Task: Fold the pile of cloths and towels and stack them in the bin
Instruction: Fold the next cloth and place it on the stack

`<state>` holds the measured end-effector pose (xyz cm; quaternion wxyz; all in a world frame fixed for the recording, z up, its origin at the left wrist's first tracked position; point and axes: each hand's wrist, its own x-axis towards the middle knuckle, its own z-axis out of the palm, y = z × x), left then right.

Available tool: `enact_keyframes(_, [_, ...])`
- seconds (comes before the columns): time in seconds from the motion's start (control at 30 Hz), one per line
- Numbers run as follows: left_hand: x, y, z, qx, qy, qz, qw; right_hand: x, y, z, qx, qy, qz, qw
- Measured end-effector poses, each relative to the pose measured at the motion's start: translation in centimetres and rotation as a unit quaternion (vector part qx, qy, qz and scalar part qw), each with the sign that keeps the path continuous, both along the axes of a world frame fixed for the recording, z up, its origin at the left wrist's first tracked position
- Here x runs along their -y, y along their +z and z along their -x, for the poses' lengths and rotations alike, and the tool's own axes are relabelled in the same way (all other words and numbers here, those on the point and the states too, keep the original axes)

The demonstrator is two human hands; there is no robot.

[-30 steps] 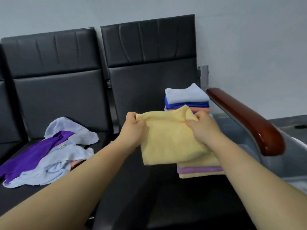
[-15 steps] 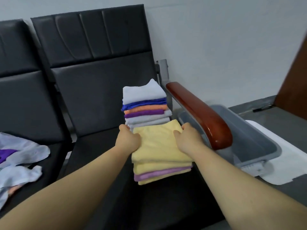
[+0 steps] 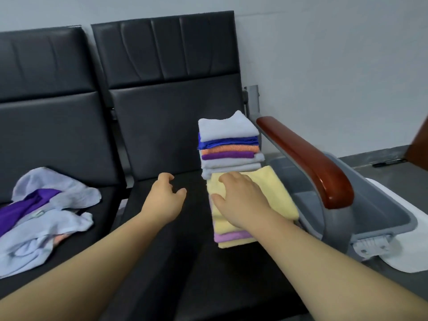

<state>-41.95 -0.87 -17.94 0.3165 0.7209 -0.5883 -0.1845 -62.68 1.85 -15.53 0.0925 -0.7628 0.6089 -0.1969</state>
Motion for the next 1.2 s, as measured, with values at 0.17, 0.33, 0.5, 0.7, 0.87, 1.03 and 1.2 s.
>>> enact_keyframes(0.17, [-3.1,0.3,-9.5,-0.004,0.056,-0.030,0.998,-0.6,-0.8,-8.7,-0.001,0.093,0.020,0.995])
enact_keyframes(0.33, [-6.7,-0.3,-19.7,0.009,0.139,-0.028,0.990,-0.6,-1.6,-18.6,-0.017,0.176,-0.011,0.984])
enact_keyframes(0.5, [-9.0,-1.6,-28.5,0.006,0.191,-0.038,0.981,0.8,-2.2,-28.1,-0.030,0.217,-0.048,0.975])
enact_keyframes(0.7, [-10.5,-3.2,-35.1,-0.010,0.215,-0.029,0.976,3.1,-3.8,-37.9,-0.027,0.230,-0.099,0.968])
enact_keyframes(0.87, [-10.6,-4.7,-38.0,-0.007,0.208,-0.047,0.977,5.1,-5.9,-43.7,-0.035,0.198,-0.138,0.970])
enact_keyframes(1.03, [-10.5,-5.3,-39.8,0.004,0.265,-0.030,0.964,5.4,-6.3,-45.8,0.005,0.172,-0.091,0.981])
enact_keyframes(1.2, [-10.5,-6.9,-42.0,0.018,0.289,-0.028,0.957,3.8,-6.9,-49.0,0.022,0.274,-0.085,0.958])
